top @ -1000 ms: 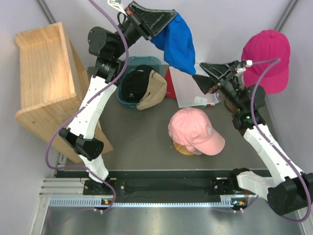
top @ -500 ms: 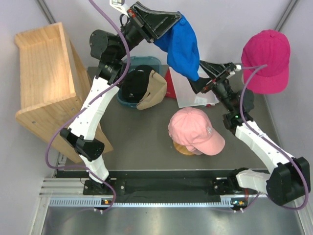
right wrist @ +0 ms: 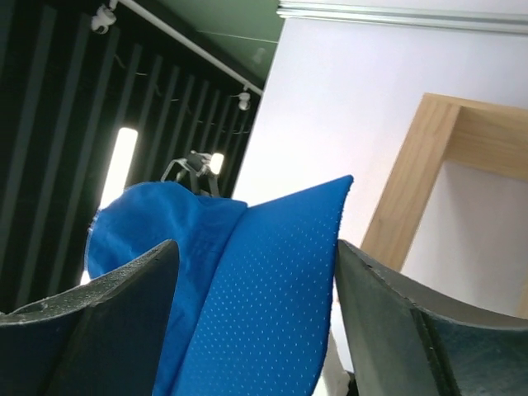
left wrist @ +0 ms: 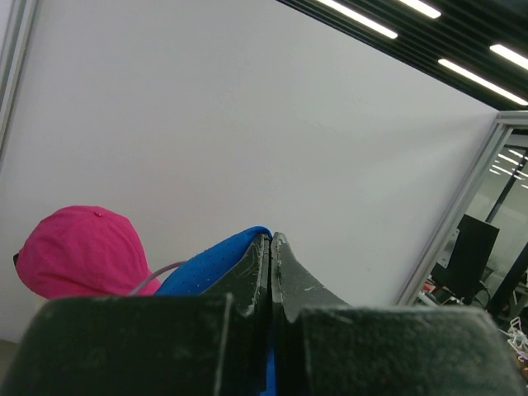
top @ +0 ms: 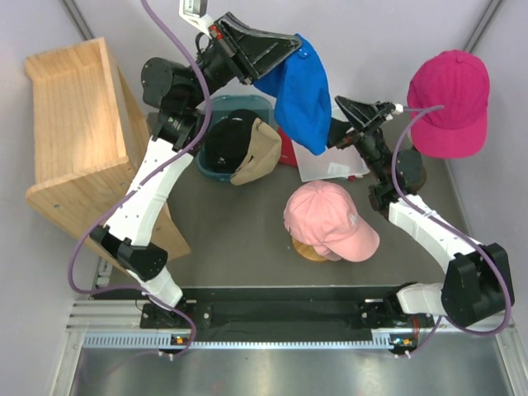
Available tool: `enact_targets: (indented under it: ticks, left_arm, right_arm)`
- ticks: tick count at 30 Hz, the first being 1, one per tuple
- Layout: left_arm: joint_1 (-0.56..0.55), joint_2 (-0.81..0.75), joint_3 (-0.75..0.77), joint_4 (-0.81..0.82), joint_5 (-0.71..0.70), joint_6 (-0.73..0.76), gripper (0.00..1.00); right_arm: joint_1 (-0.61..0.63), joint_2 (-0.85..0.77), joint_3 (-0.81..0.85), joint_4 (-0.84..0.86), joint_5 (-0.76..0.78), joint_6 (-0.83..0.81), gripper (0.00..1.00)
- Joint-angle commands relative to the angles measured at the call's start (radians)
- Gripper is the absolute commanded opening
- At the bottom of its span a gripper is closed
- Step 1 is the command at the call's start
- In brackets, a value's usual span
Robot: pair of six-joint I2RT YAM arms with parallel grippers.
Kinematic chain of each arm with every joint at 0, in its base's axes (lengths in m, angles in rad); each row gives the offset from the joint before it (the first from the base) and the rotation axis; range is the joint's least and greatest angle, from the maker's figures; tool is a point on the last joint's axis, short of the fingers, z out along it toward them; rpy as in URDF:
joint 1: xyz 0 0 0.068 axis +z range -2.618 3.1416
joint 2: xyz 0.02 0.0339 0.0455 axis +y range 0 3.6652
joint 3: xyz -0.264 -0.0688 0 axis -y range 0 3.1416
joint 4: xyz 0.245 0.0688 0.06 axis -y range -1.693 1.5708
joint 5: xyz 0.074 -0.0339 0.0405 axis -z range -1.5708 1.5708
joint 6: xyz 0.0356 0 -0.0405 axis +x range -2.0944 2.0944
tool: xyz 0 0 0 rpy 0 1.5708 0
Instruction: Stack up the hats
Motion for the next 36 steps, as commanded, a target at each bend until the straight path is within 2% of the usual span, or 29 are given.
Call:
enact_targets:
  ticks: [1, 6, 11, 14, 17, 18, 21, 23, 24, 25, 26, 29, 34, 35, 36]
  left_arm:
    - [0.011, -0.073, -0.026, 0.0, 0.016, 0.049, 0.0]
    - [0.043, -0.079, -0.068, 0.007, 0.021, 0.055, 0.0]
    - [0.066, -0.093, -0.111, 0.003, 0.028, 0.066, 0.0]
    - [0.074, -0.088, -0.117, 0.004, 0.034, 0.067, 0.0]
    - [0.08, -0.086, -0.121, 0.003, 0.036, 0.07, 0.0]
    - [0.085, -0.088, -0.124, 0.0, 0.038, 0.073, 0.0]
    - [0.1, -0.094, -0.144, -0.02, 0.036, 0.089, 0.0]
    - [0.114, -0.111, -0.173, -0.045, 0.036, 0.119, 0.0]
    - [0.129, -0.119, -0.183, -0.081, 0.036, 0.135, 0.0]
    - [0.135, -0.131, -0.192, -0.106, 0.038, 0.17, 0.0]
    - [0.143, -0.138, -0.209, -0.13, 0.038, 0.187, 0.0]
    - [0.171, -0.155, -0.233, -0.219, 0.042, 0.257, 0.0]
    - [0.183, -0.146, -0.233, -0.328, 0.041, 0.32, 0.0]
    - [0.194, -0.145, -0.226, -0.359, 0.006, 0.333, 0.1]
    - [0.2, -0.134, -0.215, -0.405, -0.016, 0.348, 0.26]
  right_arm:
    - [0.008, -0.008, 0.072, 0.12, 0.006, 0.03, 0.7]
    - [0.0, -0.043, 0.069, 0.088, -0.009, 0.022, 0.56]
    - [-0.027, -0.088, 0.09, 0.013, -0.055, -0.028, 0.52]
    - [-0.037, -0.085, 0.124, -0.023, -0.086, -0.056, 0.46]
    - [-0.043, -0.077, 0.154, -0.053, -0.115, -0.082, 0.38]
    - [-0.043, -0.079, 0.161, -0.07, -0.123, -0.093, 0.31]
    - [-0.056, -0.1, 0.179, -0.176, -0.147, -0.159, 0.16]
    - [-0.078, -0.132, 0.199, -0.309, -0.164, -0.238, 0.07]
    - [-0.087, -0.146, 0.21, -0.361, -0.17, -0.273, 0.06]
    - [-0.105, -0.173, 0.239, -0.501, -0.172, -0.313, 0.05]
    - [-0.116, -0.187, 0.256, -0.571, -0.173, -0.402, 0.03]
    - [-0.15, -0.235, 0.303, -0.777, -0.153, -0.534, 0.01]
    - [-0.175, -0.255, 0.302, -0.803, -0.154, -0.548, 0.0]
    - [-0.176, -0.258, 0.308, -0.814, -0.144, -0.551, 0.0]
    - [-0.181, -0.258, 0.32, -0.831, -0.138, -0.558, 0.0]
